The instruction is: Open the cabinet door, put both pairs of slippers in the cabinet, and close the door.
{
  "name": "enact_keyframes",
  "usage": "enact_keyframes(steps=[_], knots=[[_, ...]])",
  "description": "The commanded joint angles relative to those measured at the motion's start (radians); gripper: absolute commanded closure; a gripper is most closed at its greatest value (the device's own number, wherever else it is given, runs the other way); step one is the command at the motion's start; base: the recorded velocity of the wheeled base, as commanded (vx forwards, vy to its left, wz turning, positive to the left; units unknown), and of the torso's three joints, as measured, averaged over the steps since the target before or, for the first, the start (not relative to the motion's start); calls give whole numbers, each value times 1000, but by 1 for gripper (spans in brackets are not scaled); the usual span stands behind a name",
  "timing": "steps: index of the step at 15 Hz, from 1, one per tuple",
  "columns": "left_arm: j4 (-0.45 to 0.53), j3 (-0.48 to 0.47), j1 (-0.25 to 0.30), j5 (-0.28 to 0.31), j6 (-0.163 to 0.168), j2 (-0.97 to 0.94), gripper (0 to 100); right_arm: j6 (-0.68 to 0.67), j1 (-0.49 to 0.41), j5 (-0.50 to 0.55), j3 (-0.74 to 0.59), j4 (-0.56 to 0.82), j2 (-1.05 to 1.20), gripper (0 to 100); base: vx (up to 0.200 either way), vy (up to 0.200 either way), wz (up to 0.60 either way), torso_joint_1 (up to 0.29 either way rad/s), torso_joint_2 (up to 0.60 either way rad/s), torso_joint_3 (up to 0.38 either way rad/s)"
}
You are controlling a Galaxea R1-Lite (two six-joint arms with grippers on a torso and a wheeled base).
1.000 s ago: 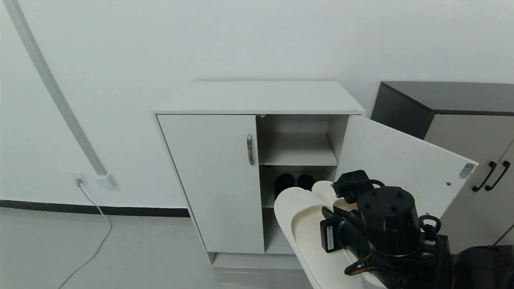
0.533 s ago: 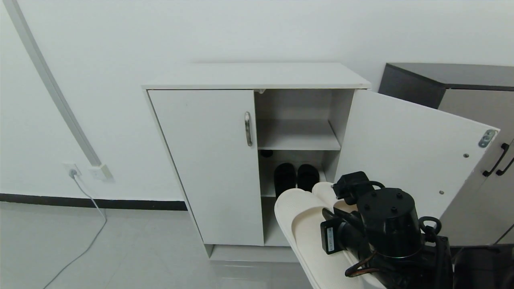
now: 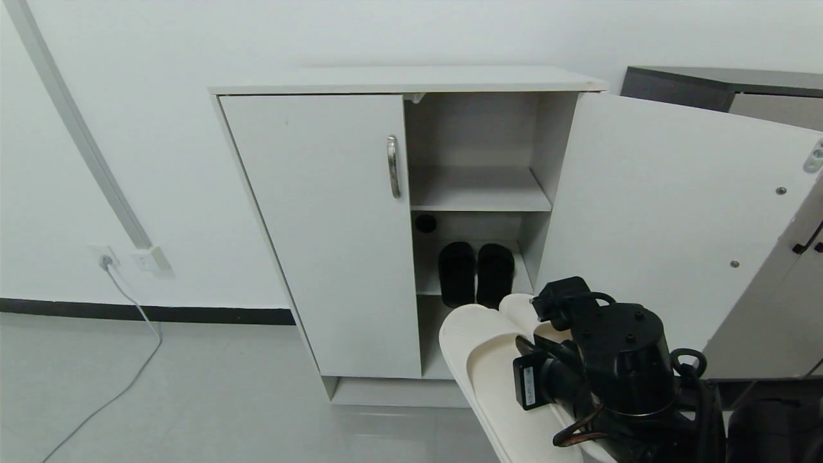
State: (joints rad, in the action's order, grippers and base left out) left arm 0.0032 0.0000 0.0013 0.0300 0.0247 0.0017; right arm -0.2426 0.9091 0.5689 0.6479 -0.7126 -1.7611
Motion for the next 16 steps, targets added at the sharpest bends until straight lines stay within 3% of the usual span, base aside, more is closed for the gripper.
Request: enact_keyframes(steps=[1, 10, 12, 14, 16], knots=[[0, 0, 0, -1, 0, 0, 100, 0, 2, 0, -1, -1, -1, 100, 0, 0, 0, -2, 129, 129], [0, 0, 0, 1, 0, 0, 100, 11, 13, -4, -5, -13, -20, 100, 0, 0, -133, 1, 16, 12], [0, 0, 0, 1, 0, 0, 100, 14, 20, -3, -1, -71, -57, 100, 0, 0, 0, 0, 0, 0], [0, 0, 0, 1, 0, 0, 100, 25, 28, 5, 26, -117, -95, 100, 0, 0, 0, 0, 0, 0], [0, 0, 0, 1, 0, 0, 100, 25, 30, 34, 161, -74, -159, 100, 0, 0, 0, 0, 0, 0]])
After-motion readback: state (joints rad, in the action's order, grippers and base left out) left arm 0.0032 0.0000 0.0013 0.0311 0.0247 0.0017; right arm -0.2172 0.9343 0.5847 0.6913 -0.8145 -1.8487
